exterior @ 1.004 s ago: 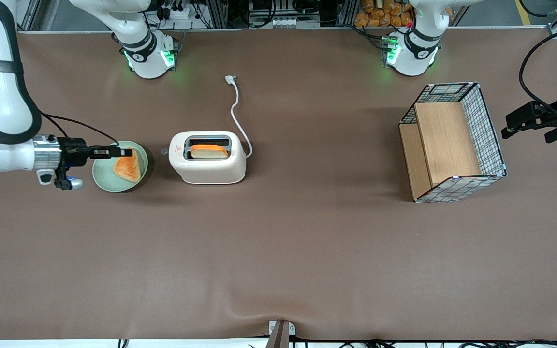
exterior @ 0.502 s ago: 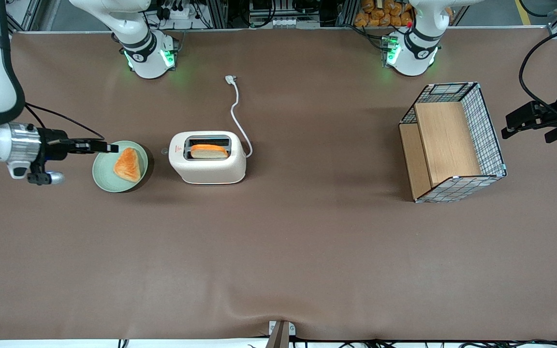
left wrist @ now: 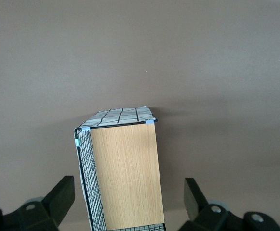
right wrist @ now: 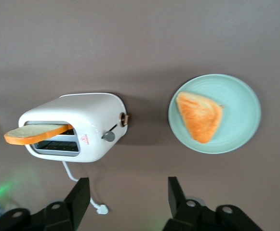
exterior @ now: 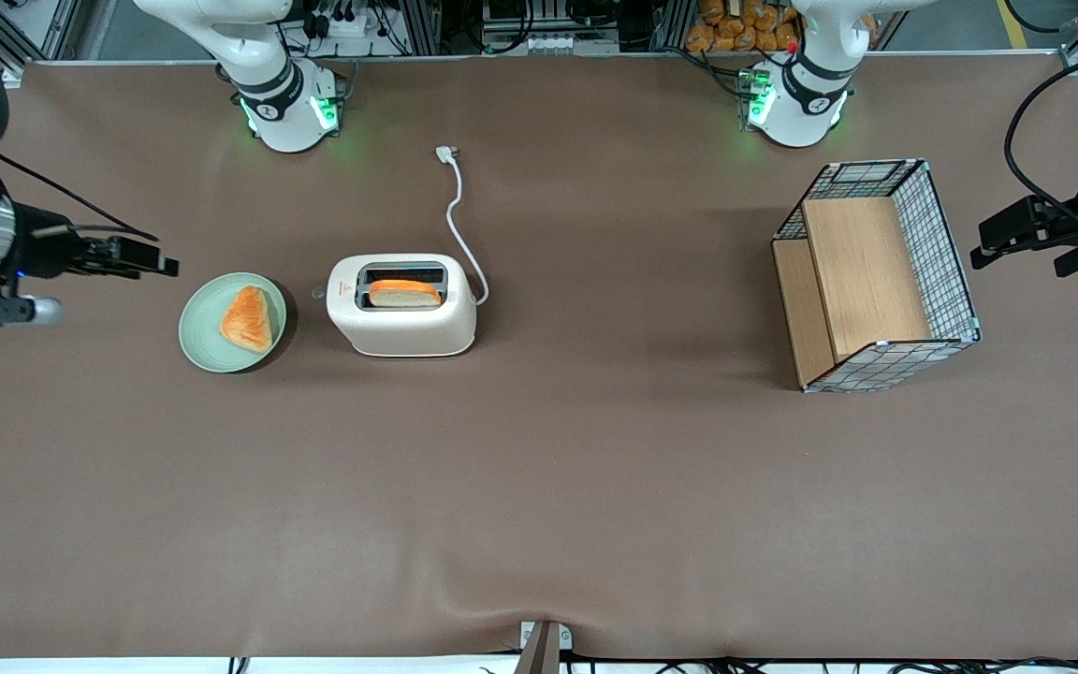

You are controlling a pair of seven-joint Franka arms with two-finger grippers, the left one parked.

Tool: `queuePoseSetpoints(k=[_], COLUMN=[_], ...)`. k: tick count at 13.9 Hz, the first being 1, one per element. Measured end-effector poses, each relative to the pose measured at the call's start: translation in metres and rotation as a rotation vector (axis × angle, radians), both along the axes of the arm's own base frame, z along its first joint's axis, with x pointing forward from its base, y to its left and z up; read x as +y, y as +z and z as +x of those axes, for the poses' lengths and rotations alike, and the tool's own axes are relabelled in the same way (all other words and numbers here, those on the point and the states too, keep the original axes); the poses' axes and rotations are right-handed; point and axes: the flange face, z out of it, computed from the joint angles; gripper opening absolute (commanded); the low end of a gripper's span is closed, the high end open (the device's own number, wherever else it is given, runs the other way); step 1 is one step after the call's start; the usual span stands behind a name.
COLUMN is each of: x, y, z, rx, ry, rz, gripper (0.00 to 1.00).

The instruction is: Press toaster button with right arm

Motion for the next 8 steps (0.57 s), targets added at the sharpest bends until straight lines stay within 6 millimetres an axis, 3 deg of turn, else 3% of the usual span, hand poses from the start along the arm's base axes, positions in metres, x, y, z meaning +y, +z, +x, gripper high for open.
queuePoseSetpoints(k=[3, 8], x=[0.002, 0.024], y=[0.025, 0.066], z=[-0.007, -0.023], rx=[-0.042, -0.109], ry=[0.024, 0.058], rz=[-0.068, -0.202], gripper=[1.0, 1.0])
